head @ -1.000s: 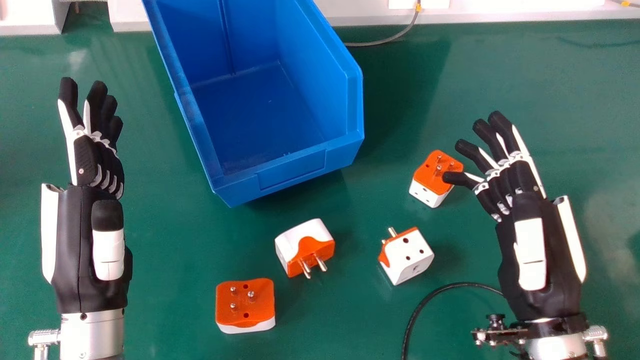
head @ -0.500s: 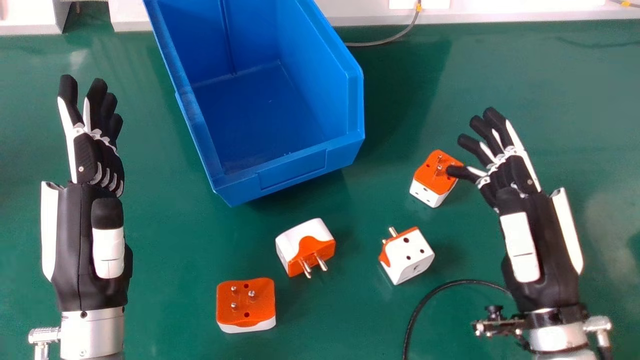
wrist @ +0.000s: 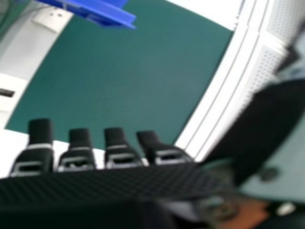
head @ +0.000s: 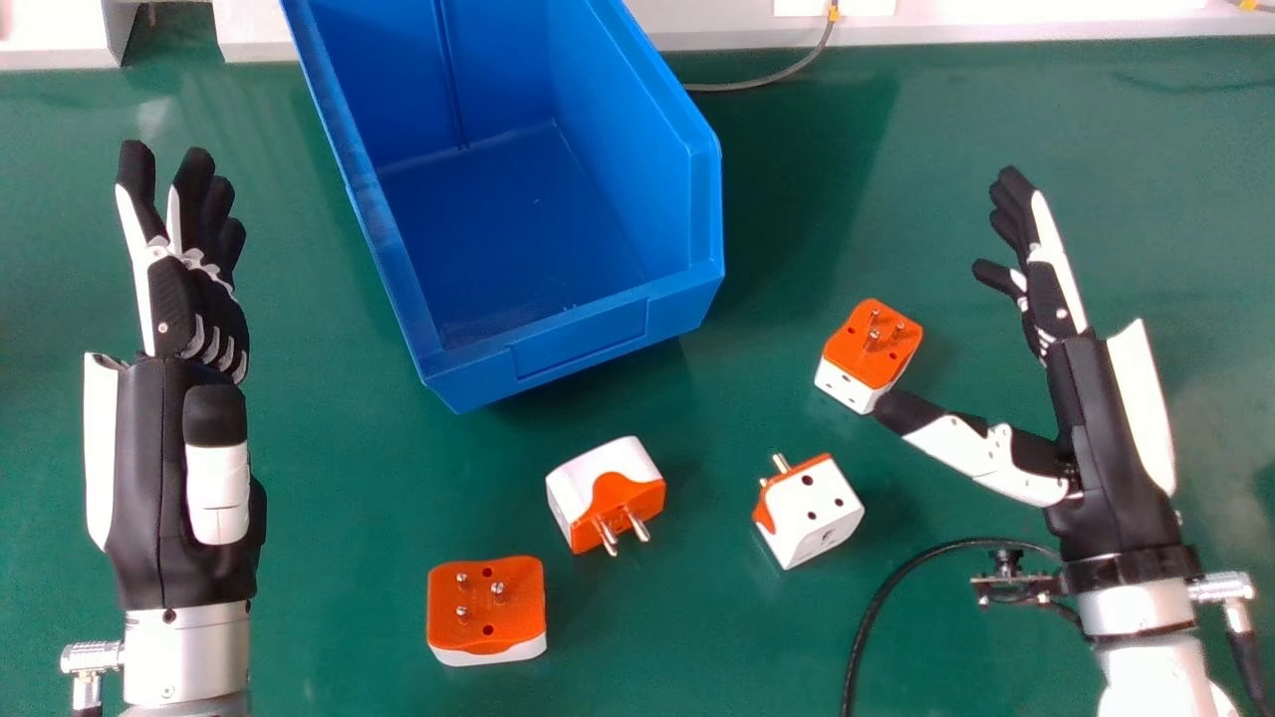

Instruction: Pick all objects and put in blue box

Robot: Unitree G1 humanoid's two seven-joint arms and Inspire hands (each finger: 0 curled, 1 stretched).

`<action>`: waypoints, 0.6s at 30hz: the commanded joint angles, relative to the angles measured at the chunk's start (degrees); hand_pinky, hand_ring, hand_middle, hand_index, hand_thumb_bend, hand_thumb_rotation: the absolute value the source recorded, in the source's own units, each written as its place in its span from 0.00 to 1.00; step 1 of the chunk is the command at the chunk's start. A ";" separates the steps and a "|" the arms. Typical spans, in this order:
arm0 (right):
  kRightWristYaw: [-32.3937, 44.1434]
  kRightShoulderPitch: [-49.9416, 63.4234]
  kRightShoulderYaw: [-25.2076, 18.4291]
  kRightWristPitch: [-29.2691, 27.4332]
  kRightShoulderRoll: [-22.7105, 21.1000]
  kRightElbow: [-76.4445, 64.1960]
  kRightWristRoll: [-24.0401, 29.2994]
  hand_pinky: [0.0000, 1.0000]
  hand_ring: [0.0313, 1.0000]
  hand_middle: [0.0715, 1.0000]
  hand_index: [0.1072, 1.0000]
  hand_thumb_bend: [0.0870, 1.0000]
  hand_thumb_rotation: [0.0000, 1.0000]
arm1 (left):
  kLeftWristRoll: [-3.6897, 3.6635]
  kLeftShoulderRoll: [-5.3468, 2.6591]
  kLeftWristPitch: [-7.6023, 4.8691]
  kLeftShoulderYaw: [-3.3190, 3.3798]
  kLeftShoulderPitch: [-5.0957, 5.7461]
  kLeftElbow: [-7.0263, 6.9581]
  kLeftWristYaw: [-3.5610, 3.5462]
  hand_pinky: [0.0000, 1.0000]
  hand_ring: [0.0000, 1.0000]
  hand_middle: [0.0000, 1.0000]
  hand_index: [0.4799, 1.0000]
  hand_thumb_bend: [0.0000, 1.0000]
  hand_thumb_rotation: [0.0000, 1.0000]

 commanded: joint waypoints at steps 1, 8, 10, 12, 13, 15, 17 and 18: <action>-2.57 -2.07 0.76 0.07 -1.86 0.48 -0.86 0.87 0.96 0.97 0.97 0.77 0.53 | -0.28 0.65 -1.28 0.19 -0.81 0.04 -0.07 1.00 1.00 1.00 1.00 1.00 1.00; -5.14 -5.27 3.89 3.11 -4.08 3.95 -2.02 0.92 0.99 0.98 0.99 0.88 0.51 | -0.52 0.95 -1.49 0.23 -1.21 0.48 -0.36 1.00 1.00 1.00 1.00 1.00 1.00; -6.10 -6.21 4.72 4.79 -4.61 4.58 -2.57 0.93 0.99 0.99 1.00 0.90 0.51 | -0.54 0.99 -1.57 0.21 -1.41 0.74 -0.42 1.00 1.00 1.00 1.00 1.00 1.00; -7.50 -7.14 5.60 6.51 -5.02 5.06 -3.26 0.94 0.99 0.99 1.00 0.92 0.51 | -0.48 0.97 -1.67 0.18 -1.57 0.94 -0.44 1.00 1.00 1.00 1.00 1.00 1.00; -8.17 -7.66 6.00 7.30 -5.19 5.44 -3.58 0.94 1.00 0.99 1.00 0.92 0.51 | -0.42 0.97 -1.71 0.16 -1.67 1.05 -0.44 1.00 1.00 1.00 1.00 1.00 1.00; -10.09 -8.94 6.98 9.30 -5.57 6.64 -4.74 0.95 1.00 0.99 1.00 0.93 0.51 | -0.35 0.98 -1.75 0.10 -1.81 1.16 -0.47 1.00 1.00 1.00 1.00 1.00 1.00; -11.71 -9.86 7.94 10.50 -5.89 7.75 -5.38 0.95 1.00 1.00 1.00 0.94 0.51 | -0.33 1.00 -1.80 0.08 -1.89 1.23 -0.49 1.00 1.00 1.00 1.00 1.00 1.00; -12.52 -10.35 8.44 11.06 -6.03 8.37 -5.61 0.95 1.00 1.00 1.00 0.95 0.51 | -0.35 1.02 -1.83 0.07 -1.93 1.26 -0.52 1.00 1.00 1.00 1.00 1.00 1.00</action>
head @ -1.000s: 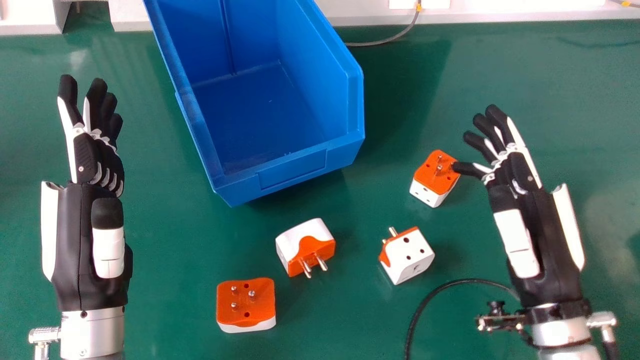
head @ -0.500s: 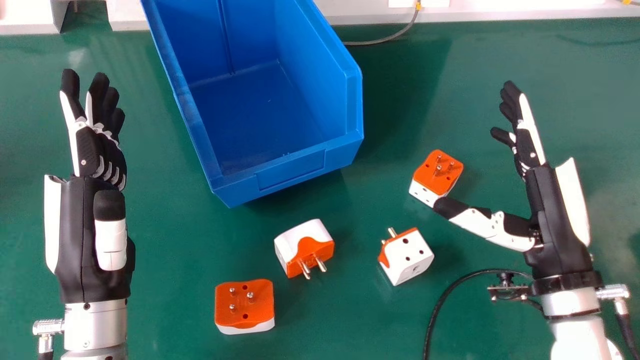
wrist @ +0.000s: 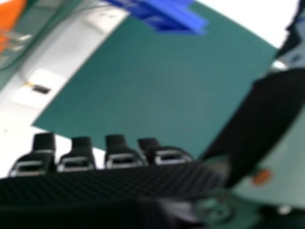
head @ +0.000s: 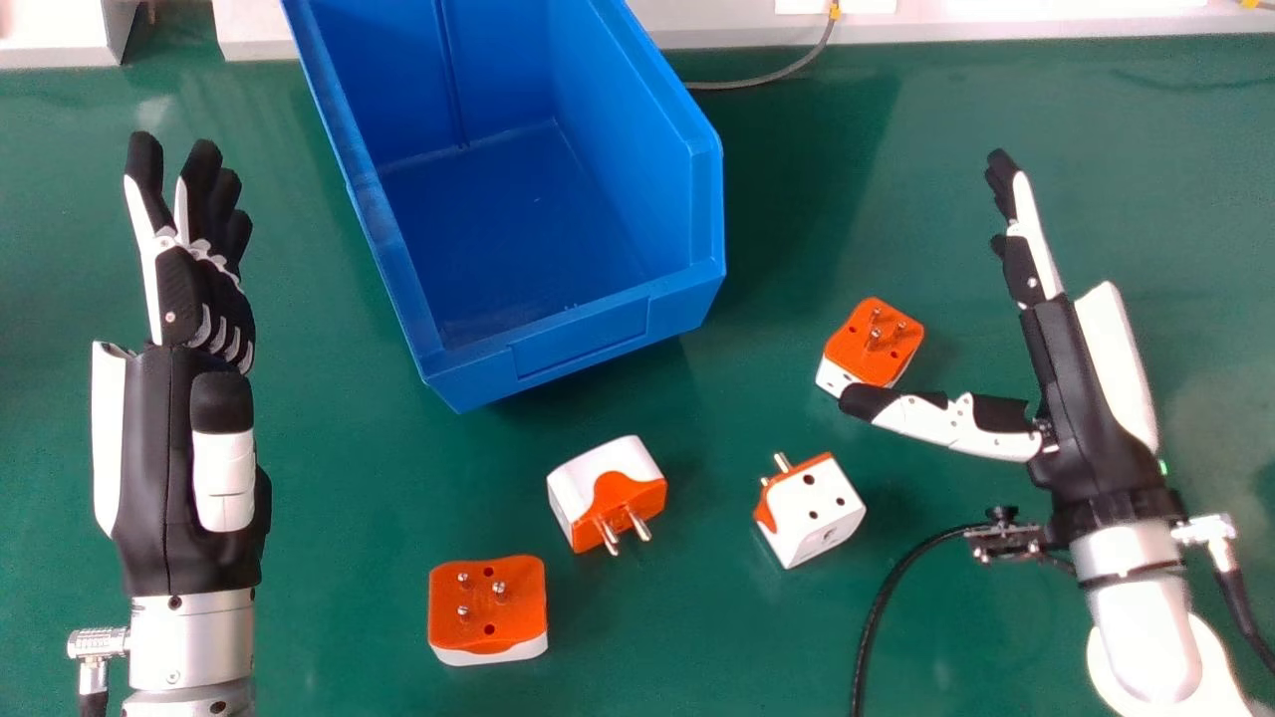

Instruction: Pick all objects and put in blue box

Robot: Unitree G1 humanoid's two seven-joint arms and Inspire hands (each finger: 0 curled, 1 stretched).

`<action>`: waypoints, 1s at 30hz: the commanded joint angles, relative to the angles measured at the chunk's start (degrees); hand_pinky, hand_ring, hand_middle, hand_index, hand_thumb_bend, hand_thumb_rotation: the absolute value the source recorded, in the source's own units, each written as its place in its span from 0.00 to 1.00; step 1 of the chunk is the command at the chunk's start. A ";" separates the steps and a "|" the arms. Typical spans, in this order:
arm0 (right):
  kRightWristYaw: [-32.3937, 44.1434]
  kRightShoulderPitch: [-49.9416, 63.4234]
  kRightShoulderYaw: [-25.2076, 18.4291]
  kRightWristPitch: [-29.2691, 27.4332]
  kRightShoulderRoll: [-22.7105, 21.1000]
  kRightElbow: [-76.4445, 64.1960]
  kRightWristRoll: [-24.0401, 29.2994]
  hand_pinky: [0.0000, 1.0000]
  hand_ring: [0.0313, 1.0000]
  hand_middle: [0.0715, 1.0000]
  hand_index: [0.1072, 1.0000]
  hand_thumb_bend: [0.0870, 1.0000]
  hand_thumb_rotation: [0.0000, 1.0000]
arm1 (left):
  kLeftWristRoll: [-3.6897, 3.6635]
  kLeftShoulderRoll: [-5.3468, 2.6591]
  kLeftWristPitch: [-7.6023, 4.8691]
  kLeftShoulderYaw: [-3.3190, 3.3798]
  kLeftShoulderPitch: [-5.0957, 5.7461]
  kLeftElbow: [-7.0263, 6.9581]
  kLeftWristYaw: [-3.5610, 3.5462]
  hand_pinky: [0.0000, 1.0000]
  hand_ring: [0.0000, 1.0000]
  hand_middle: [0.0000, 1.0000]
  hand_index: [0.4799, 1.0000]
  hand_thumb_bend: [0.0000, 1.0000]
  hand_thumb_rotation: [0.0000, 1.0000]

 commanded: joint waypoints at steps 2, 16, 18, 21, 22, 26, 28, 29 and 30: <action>-3.55 -2.84 1.64 1.71 -1.37 1.65 -0.93 0.95 1.00 1.00 1.00 0.95 0.51 | -0.40 0.77 -1.40 0.05 -0.64 -0.24 -0.33 1.00 1.00 1.00 1.00 1.00 1.00; -9.58 -9.98 7.29 9.92 -1.34 10.65 -1.65 0.93 0.97 0.98 1.00 0.97 0.45 | -0.77 0.70 -1.37 -0.25 -0.81 -0.20 -0.79 1.00 1.00 1.00 1.00 1.00 1.00; -9.29 -10.76 8.09 11.35 -1.36 11.41 -1.62 0.93 0.96 0.97 1.00 0.98 0.44 | -0.86 0.68 -1.28 -0.24 -0.80 -0.33 -0.86 1.00 1.00 1.00 1.00 1.00 1.00; -8.73 -11.54 9.00 12.83 -1.29 12.23 -1.39 0.95 0.96 0.97 0.99 0.98 0.43 | -0.91 0.63 -1.22 -0.18 -0.78 -0.48 -1.01 1.00 1.00 1.00 1.00 1.00 1.00; -8.37 -11.80 9.25 13.37 -1.18 12.51 -1.29 0.95 0.96 0.97 1.00 0.99 0.43 | -0.90 0.62 -1.19 -0.17 -0.82 -0.50 -1.03 1.00 1.00 1.00 1.00 1.00 1.00; -6.75 -12.70 10.19 15.45 -0.61 13.45 -0.95 0.95 0.96 0.96 1.00 0.99 0.43 | -1.10 0.66 -1.12 -0.14 -1.08 -0.37 -1.17 1.00 1.00 1.00 1.00 1.00 1.00; -6.07 -13.14 10.54 16.49 -0.34 13.90 -0.84 0.94 0.96 0.97 1.00 1.00 0.43 | -1.18 0.62 -1.14 -0.16 -1.13 -0.39 -1.21 1.00 1.00 1.00 1.00 1.00 1.00; -5.15 -13.29 10.38 16.61 -0.15 14.09 -0.34 0.94 0.96 0.97 1.00 1.00 0.43 | -1.18 0.57 -1.19 -0.18 -1.11 -0.39 -1.23 1.00 1.00 1.00 1.00 1.00 1.00; -4.25 -13.44 10.27 16.67 0.06 14.22 0.10 0.94 0.97 0.97 1.00 1.00 0.43 | -1.16 0.52 -1.28 -0.19 -1.09 -0.35 -1.23 1.00 1.00 1.00 1.00 1.00 1.00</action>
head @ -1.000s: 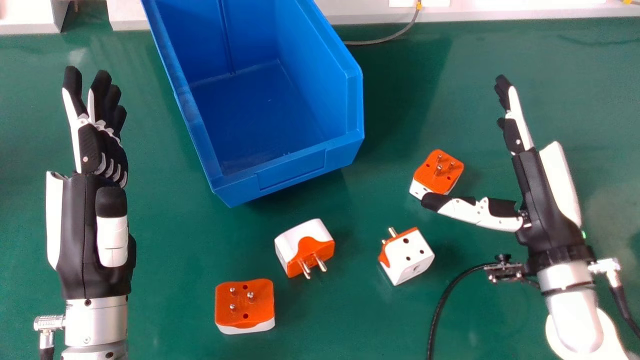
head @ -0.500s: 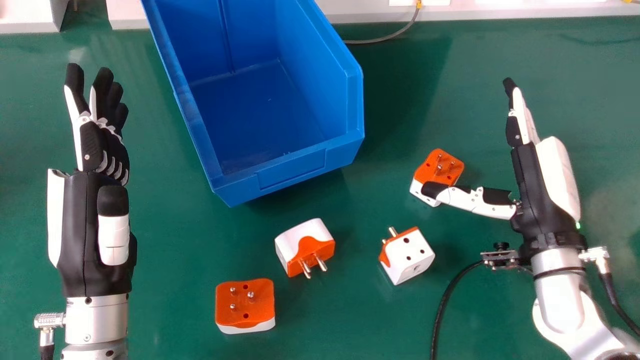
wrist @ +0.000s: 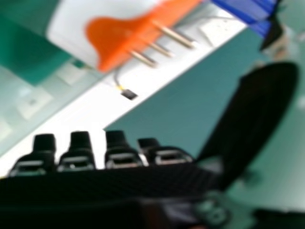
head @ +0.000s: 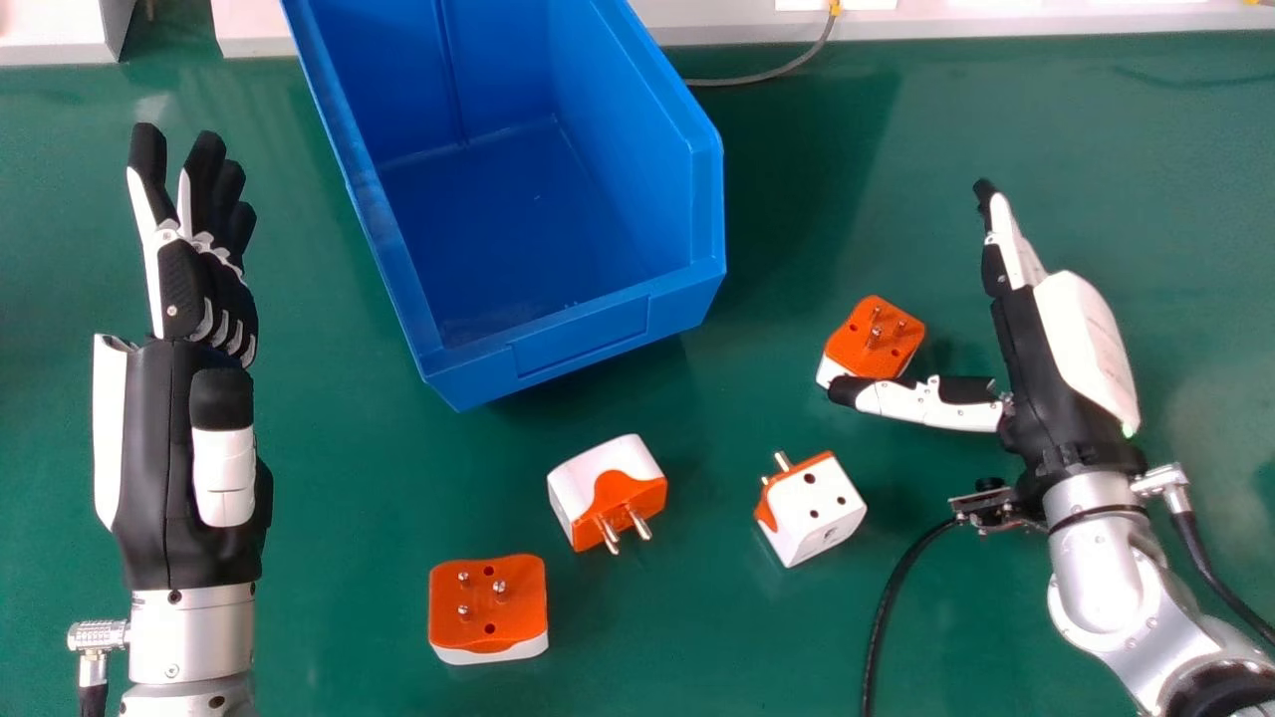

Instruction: Pick all objects and put in blue box

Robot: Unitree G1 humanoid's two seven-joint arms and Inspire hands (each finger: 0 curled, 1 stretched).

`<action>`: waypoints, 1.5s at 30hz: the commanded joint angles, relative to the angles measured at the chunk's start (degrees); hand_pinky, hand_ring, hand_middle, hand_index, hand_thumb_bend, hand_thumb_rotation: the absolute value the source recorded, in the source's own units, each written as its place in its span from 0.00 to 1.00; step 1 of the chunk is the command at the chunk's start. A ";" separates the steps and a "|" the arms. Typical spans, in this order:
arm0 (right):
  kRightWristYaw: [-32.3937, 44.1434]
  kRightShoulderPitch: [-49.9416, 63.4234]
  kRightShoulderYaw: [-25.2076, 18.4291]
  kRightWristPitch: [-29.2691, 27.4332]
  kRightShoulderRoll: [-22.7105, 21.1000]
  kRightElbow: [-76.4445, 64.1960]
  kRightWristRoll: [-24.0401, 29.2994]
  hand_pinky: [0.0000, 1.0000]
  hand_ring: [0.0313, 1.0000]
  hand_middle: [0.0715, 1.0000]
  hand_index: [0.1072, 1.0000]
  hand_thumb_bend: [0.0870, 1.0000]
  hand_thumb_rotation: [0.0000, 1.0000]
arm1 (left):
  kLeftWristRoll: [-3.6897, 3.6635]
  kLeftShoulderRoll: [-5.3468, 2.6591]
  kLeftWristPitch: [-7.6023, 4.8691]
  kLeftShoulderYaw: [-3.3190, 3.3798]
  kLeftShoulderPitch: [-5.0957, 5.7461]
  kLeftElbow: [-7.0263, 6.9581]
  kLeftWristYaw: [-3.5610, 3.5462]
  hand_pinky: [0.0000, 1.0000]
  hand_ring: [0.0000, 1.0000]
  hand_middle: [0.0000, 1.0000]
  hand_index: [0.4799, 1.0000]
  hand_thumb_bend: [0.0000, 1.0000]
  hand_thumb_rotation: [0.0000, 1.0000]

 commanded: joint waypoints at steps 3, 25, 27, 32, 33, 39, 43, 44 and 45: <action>2.21 -2.20 -0.26 0.10 0.27 0.07 1.83 0.95 0.97 0.97 1.00 1.00 0.43 | -0.01 0.27 -1.17 -0.09 -0.54 -0.34 -0.06 1.00 1.00 1.00 1.00 1.00 1.00; 9.99 -4.17 1.90 6.13 3.83 2.13 2.91 0.95 0.99 0.99 1.00 1.00 0.44 | -0.13 -0.30 -1.64 -0.05 0.40 -0.99 0.14 1.00 1.00 1.00 1.00 1.00 1.00; 10.48 -4.26 1.88 6.28 3.98 2.20 3.02 0.93 0.99 1.00 1.00 1.00 0.44 | -0.14 -0.31 -1.61 -0.03 0.41 -1.05 0.17 1.00 1.00 1.00 1.00 1.00 1.00; 11.34 -4.59 1.94 6.62 4.05 2.46 3.22 0.93 0.99 1.00 1.00 1.00 0.43 | -0.02 -0.35 -1.62 -0.01 0.37 -1.14 0.29 1.00 1.00 1.00 1.00 1.00 1.00; 11.12 -4.75 2.13 6.81 4.01 2.51 3.04 0.93 1.00 1.00 1.00 1.00 0.42 | -0.02 -0.33 -1.57 0.00 0.31 -1.14 0.31 1.00 1.00 1.00 1.00 1.00 1.00; 11.53 -5.41 2.62 8.11 3.81 2.82 2.87 0.94 0.99 1.00 1.00 1.00 0.42 | -0.03 -0.28 -1.51 -0.09 0.05 -0.91 0.28 1.00 1.00 1.00 1.00 1.00 1.00; 12.71 -5.81 2.59 8.81 3.72 2.97 3.02 0.93 1.00 1.00 1.00 1.00 0.42 | -0.12 -0.17 -1.34 -0.09 0.06 -1.17 0.26 1.00 1.00 1.00 1.00 1.00 1.00; 12.68 -5.94 2.74 9.13 3.68 3.01 2.83 0.93 1.00 1.00 1.00 1.00 0.42 | -0.09 -0.15 -1.33 -0.07 0.03 -1.17 0.29 1.00 1.00 1.00 1.00 1.00 1.00; 12.68 -6.06 2.80 9.41 3.67 3.05 2.75 0.93 1.00 1.00 1.00 1.00 0.41 | -0.08 -0.13 -1.34 -0.04 -0.02 -1.09 0.30 1.00 1.00 1.00 1.00 1.00 1.00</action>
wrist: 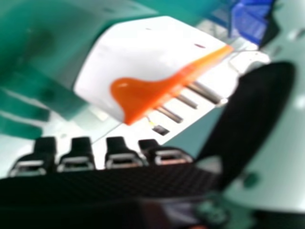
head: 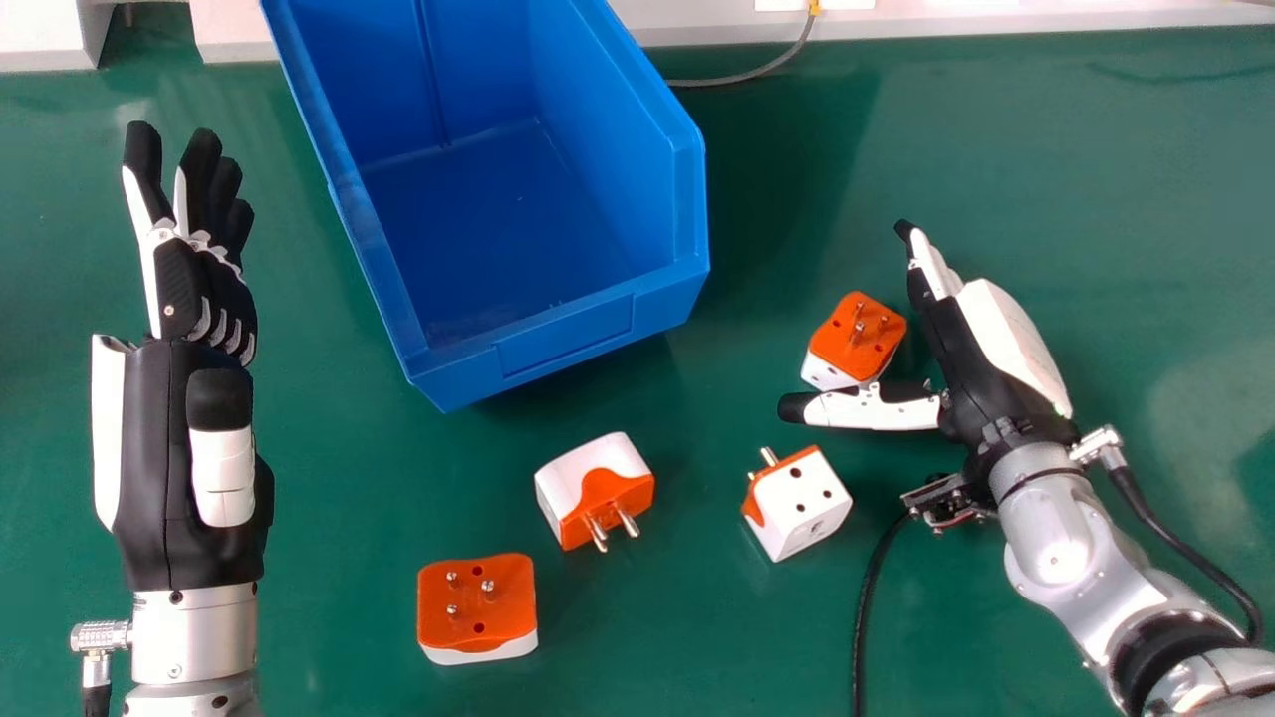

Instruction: Pick all objects and put in blue box

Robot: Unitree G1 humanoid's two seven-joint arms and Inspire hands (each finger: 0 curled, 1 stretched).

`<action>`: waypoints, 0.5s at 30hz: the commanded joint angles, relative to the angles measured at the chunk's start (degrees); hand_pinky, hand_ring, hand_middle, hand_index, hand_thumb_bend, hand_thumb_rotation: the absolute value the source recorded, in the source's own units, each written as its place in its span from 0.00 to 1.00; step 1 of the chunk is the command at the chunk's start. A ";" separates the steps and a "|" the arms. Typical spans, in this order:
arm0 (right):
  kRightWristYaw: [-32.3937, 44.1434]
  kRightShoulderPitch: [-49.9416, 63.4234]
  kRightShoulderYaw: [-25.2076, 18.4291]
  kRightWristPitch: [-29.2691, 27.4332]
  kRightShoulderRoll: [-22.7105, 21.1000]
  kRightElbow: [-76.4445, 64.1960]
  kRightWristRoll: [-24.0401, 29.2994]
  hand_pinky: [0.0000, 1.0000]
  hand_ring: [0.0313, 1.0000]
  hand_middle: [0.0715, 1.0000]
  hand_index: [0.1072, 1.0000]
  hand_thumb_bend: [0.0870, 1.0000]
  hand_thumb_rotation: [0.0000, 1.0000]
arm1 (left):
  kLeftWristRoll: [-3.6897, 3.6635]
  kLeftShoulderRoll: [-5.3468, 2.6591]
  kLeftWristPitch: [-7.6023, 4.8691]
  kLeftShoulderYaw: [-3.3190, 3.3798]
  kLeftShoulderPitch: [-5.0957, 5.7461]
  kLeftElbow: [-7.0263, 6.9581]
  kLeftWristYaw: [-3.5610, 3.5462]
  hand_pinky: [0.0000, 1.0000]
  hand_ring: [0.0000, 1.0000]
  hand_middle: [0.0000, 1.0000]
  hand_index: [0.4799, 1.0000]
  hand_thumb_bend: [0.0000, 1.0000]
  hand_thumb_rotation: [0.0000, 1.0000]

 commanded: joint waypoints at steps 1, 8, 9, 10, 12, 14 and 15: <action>1.79 -0.81 0.69 1.10 0.43 0.67 -0.28 0.92 1.00 1.00 1.00 1.00 0.41 | -0.07 0.33 -1.01 0.01 -0.15 -0.98 0.10 1.00 1.00 1.00 1.00 1.00 1.00; 0.61 -1.34 1.75 2.79 0.41 0.89 -1.14 0.90 1.00 1.00 1.00 1.00 0.42 | 0.10 0.28 -1.07 0.00 -0.13 -1.30 0.21 1.00 1.00 1.00 1.00 1.00 1.00; 0.81 -1.37 1.60 2.89 0.53 0.90 -0.91 0.90 0.99 1.00 1.00 1.00 0.42 | 0.02 0.32 -1.09 0.01 -0.19 -1.18 0.16 1.00 1.00 1.00 1.00 1.00 1.00; 1.12 -1.41 1.46 2.98 0.66 0.90 -0.66 0.90 0.99 1.00 1.00 1.00 0.42 | -0.06 0.35 -1.12 0.03 -0.22 -1.09 0.11 1.00 1.00 1.00 1.00 1.00 1.00; 1.55 -1.42 1.25 2.95 0.83 0.86 -0.33 0.89 0.99 1.00 1.00 1.00 0.42 | -0.22 0.41 -1.21 0.05 -0.26 -0.90 0.00 1.00 1.00 1.00 1.00 1.00 1.00; 0.09 -1.40 2.30 3.22 0.82 0.86 -1.53 0.88 0.98 1.00 1.00 1.00 0.41 | -0.27 0.43 -1.30 0.07 -0.26 -0.94 -0.03 1.00 1.00 1.00 1.00 1.00 1.00; -0.59 -1.41 2.77 3.46 0.82 0.86 -2.05 0.87 0.98 1.00 1.00 1.00 0.40 | -0.28 0.42 -1.34 0.07 -0.26 -0.98 -0.04 1.00 1.00 1.00 1.00 1.00 1.00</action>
